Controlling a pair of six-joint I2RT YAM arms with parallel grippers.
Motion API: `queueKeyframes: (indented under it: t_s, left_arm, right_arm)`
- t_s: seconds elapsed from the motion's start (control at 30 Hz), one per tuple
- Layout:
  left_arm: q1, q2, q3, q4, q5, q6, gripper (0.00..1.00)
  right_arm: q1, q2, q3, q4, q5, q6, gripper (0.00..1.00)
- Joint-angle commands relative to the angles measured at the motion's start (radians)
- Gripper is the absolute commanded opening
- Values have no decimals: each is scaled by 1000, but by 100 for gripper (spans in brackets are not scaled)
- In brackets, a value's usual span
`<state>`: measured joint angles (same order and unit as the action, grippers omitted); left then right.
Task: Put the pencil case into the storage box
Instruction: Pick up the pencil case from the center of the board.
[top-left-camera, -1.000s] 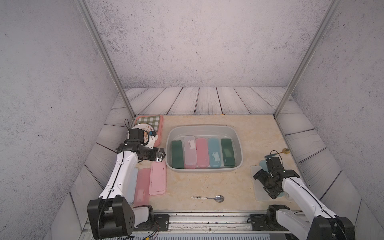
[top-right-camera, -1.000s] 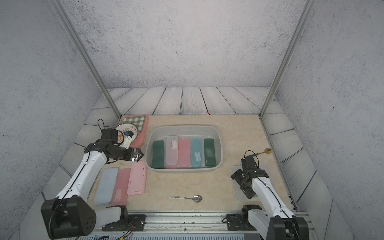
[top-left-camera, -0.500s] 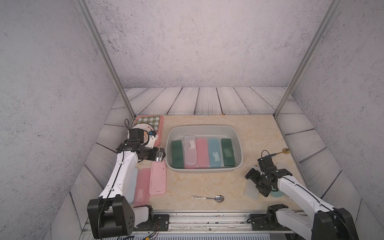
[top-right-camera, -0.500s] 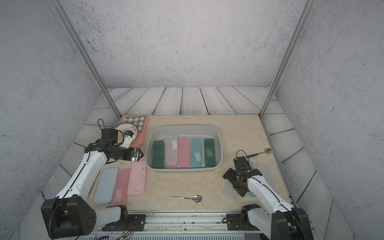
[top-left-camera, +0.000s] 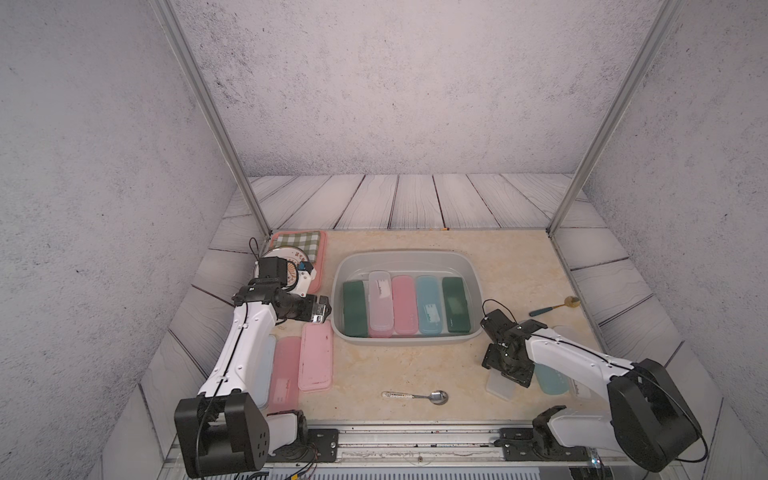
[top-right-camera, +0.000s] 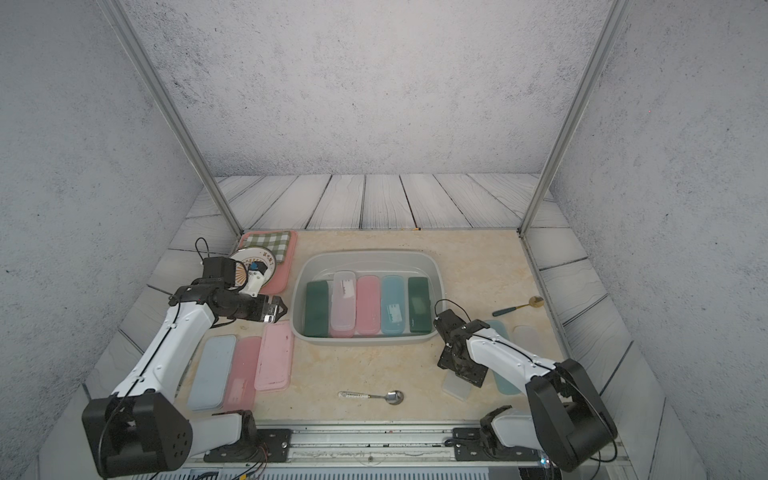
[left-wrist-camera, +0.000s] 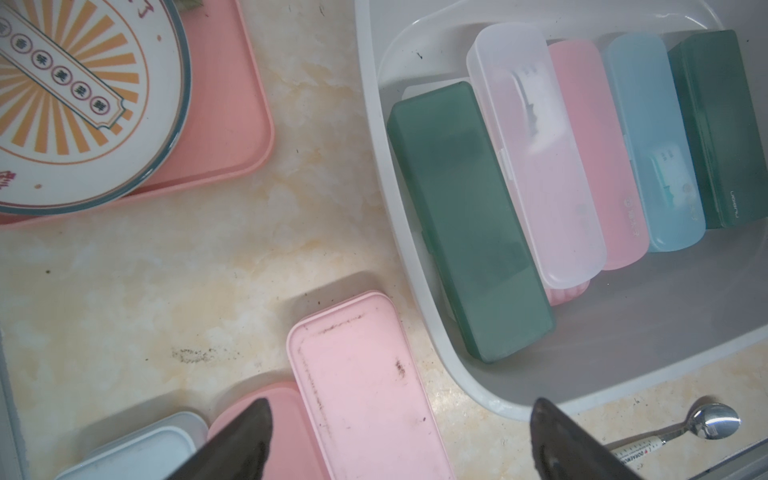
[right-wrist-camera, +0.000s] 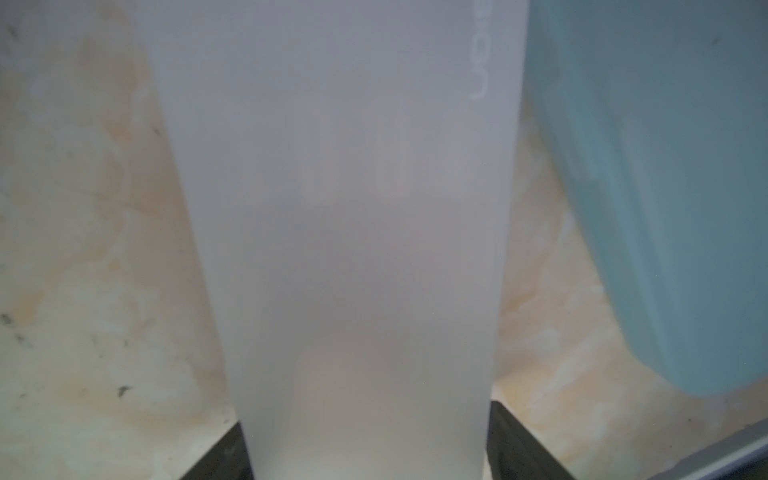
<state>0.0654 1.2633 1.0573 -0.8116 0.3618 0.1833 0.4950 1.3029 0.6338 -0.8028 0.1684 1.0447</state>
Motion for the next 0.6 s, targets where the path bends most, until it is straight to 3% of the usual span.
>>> queueKeyframes:
  t_s: [0.0, 0.3, 0.57]
  left_arm:
    - [11, -4, -15, 2, -2, 7, 97]
    - [11, -7, -14, 1, -9, 7, 97]
    - [14, -10, -12, -2, -6, 6, 97]
  right_arm:
    - [14, -3, 8, -38, 52, 13, 79]
    - [17, -9, -45, 70, -26, 40, 77]
    - [19, -139, -16, -69, 99, 117, 62]
